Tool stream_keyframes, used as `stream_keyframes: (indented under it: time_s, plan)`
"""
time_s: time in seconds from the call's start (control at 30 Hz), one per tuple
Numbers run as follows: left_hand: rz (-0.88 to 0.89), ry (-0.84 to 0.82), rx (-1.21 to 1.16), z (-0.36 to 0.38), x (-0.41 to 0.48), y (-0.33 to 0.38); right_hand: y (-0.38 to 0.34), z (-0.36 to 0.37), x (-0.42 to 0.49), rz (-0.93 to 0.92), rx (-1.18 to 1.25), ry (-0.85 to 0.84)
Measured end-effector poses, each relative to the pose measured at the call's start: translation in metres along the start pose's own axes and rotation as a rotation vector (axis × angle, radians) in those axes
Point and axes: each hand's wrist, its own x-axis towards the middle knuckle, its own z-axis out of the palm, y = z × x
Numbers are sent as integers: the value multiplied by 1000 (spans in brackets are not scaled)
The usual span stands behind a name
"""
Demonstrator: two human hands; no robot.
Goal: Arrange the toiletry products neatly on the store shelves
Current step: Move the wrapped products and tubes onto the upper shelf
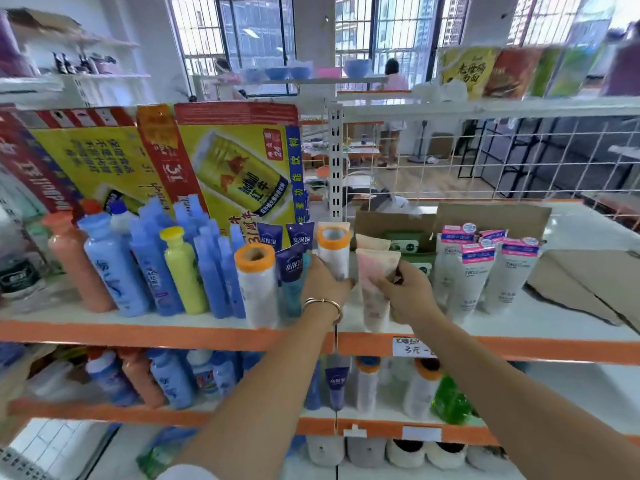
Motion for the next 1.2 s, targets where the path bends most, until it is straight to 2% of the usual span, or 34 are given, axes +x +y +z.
stream_keyframes:
  time_s: [0.17,0.27,0.5,0.63,0.9,1.03,1.2]
  plan:
    - [25,39,17,-2,0,1,7,5,4,-7,-56,9]
    - [96,126,11,-13,-9,2,15,15,3,-77,-97,18]
    - [152,295,-81,-64,-33,-6,-5,50,15,-179,53,-54]
    - [139,280,-51,-71,-54,-23,-2,69,33,-177,57,-17]
    - [113,253,-101,-66,-56,-45,12,84,59,-127,-97,-55]
    - [131,245,-100,-66,-53,-47,17,82,67,-75,-58,-118]
    - [169,202,-124,-60,-55,-47,19,79,64,-95,-15,-142]
